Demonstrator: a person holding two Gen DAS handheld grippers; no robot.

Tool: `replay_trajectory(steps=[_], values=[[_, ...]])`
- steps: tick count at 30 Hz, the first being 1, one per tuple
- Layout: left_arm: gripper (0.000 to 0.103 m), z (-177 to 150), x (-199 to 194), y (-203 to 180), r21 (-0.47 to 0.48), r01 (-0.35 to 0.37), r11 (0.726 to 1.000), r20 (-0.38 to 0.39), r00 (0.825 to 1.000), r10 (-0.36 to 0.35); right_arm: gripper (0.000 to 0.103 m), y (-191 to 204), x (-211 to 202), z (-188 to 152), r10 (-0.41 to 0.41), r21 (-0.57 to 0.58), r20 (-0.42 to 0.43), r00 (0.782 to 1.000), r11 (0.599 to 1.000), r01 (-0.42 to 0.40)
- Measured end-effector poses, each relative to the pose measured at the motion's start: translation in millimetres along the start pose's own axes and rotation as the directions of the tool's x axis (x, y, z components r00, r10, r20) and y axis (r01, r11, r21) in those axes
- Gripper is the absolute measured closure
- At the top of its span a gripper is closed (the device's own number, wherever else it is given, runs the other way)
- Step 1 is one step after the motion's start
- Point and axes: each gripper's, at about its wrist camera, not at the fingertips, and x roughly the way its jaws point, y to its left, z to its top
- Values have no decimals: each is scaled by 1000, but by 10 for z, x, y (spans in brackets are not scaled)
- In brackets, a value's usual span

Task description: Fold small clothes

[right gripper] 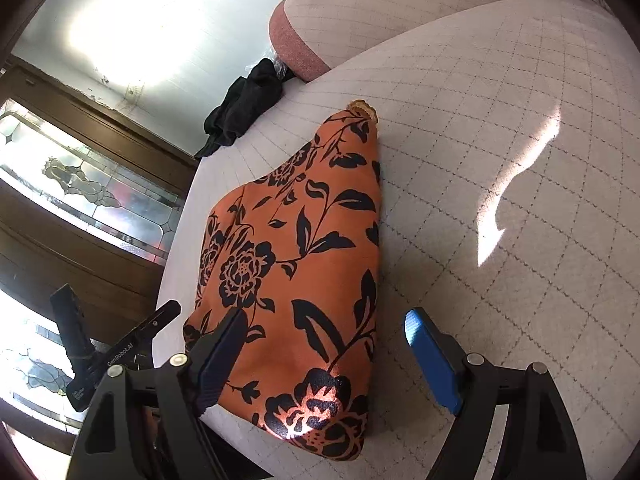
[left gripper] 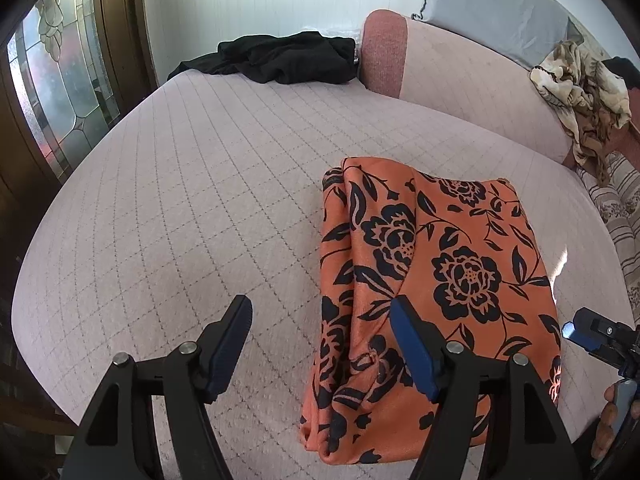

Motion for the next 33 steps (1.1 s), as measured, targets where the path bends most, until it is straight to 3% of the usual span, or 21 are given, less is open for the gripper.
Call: replay_trajectory(steps=[5, 8, 13, 15, 16, 17, 18, 19, 21, 24, 30, 33], values=[[29, 22, 154, 28, -2, 16, 1000, -19, 1000, -16, 19, -57, 151, 147, -4, 15, -11, 1000, 1000, 5], [23, 10, 346, 55, -13, 71, 997, -64, 995, -72, 19, -27, 349, 244, -9, 9, -41, 999, 1000, 10], [16, -65, 662, 147, -74, 183, 980, -125, 974, -191, 18, 84, 677, 261, -6, -26, -93, 996, 1000, 3], [16, -51, 694, 211, -99, 221, 970, -130, 964, -233, 24, 200, 727, 247, -4, -75, -104, 995, 997, -4], [22, -46, 708, 220, -98, 233, 968, -136, 960, -245, 35, 262, 758, 236, -27, -103, -114, 993, 995, 15], [30, -44, 716, 229, -96, 253, 963, -140, 954, -265, 39, 318, 777, 222, -57, -138, -116, 992, 990, 41], [52, -42, 721, 230, -104, 300, 948, -145, 939, -313, 50, 355, 773, 220, -65, -160, -113, 991, 986, 46], [57, -39, 710, 231, -114, 317, 941, -146, 932, -332, 60, 379, 742, 226, -67, -175, -107, 992, 983, 48], [64, -31, 656, 190, -87, 313, 946, -137, 937, -322, 65, 454, 656, 242, -67, -213, -91, 994, 976, 47], [70, -19, 532, 160, -67, 309, 949, -102, 944, -314, 67, 623, 512, 262, -65, -278, -64, 996, 960, 45], [71, 173, 204, -11, -53, 375, 925, -4, 927, -376, 68, 934, 105, 355, -44, -362, 43, 998, 930, 56], [71, 346, 40, -168, -16, 402, 915, 39, 915, -402, 68, 900, 39, 408, -29, -356, 95, 995, 932, 61]])
